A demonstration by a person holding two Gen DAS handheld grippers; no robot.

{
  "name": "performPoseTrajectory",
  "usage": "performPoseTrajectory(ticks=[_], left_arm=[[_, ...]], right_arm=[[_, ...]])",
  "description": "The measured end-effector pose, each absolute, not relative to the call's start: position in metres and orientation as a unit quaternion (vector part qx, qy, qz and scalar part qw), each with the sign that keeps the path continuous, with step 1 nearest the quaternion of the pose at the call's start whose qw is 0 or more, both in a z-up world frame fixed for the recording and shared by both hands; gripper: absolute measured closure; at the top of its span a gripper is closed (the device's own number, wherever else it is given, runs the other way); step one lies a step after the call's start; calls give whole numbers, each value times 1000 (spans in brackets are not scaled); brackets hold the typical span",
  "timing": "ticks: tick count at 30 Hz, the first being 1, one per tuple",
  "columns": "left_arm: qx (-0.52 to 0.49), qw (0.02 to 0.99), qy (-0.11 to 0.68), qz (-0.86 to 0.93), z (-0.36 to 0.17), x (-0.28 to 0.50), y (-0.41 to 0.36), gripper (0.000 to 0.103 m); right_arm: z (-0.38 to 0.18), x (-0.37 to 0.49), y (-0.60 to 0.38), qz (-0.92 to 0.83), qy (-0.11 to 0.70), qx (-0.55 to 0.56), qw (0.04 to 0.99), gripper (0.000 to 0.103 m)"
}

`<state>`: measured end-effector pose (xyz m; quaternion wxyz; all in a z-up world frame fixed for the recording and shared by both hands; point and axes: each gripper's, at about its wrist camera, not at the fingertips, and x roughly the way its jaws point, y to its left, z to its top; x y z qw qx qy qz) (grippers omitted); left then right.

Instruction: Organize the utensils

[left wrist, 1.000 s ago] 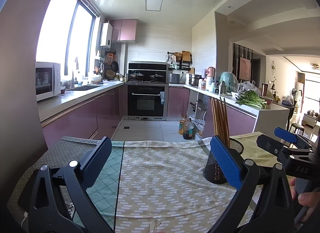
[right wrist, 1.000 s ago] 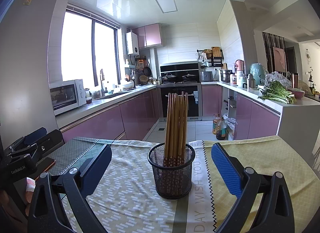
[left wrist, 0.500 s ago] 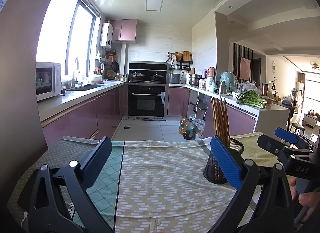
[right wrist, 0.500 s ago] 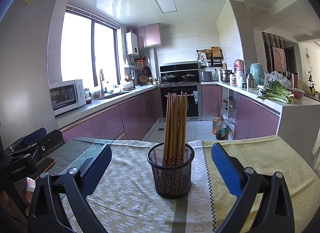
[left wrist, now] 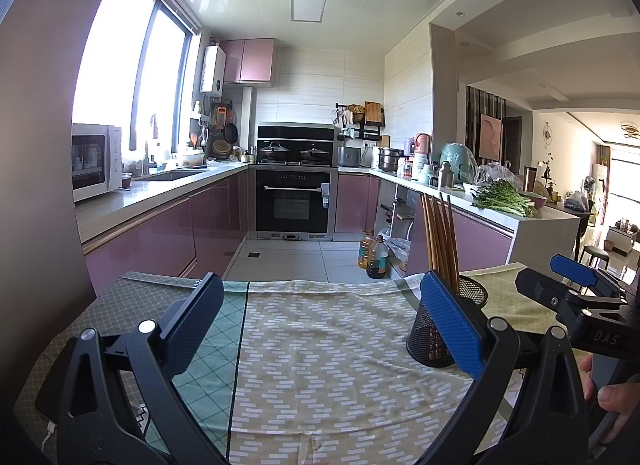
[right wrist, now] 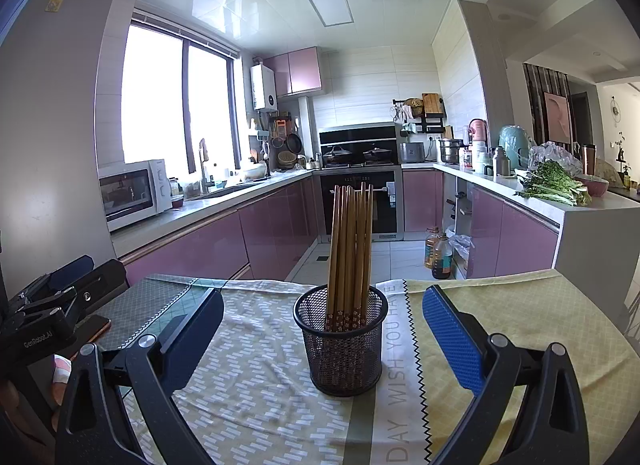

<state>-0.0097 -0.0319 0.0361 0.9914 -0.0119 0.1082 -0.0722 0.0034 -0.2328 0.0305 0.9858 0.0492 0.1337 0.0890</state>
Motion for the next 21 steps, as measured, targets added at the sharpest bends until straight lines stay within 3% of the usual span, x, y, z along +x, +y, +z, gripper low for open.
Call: performPoseTrajectory(ticks=[21], left_arm=[[-12, 991, 108, -72, 36, -10, -32, 6]], right_arm=[[31, 2, -232, 87, 134, 53, 986, 7]])
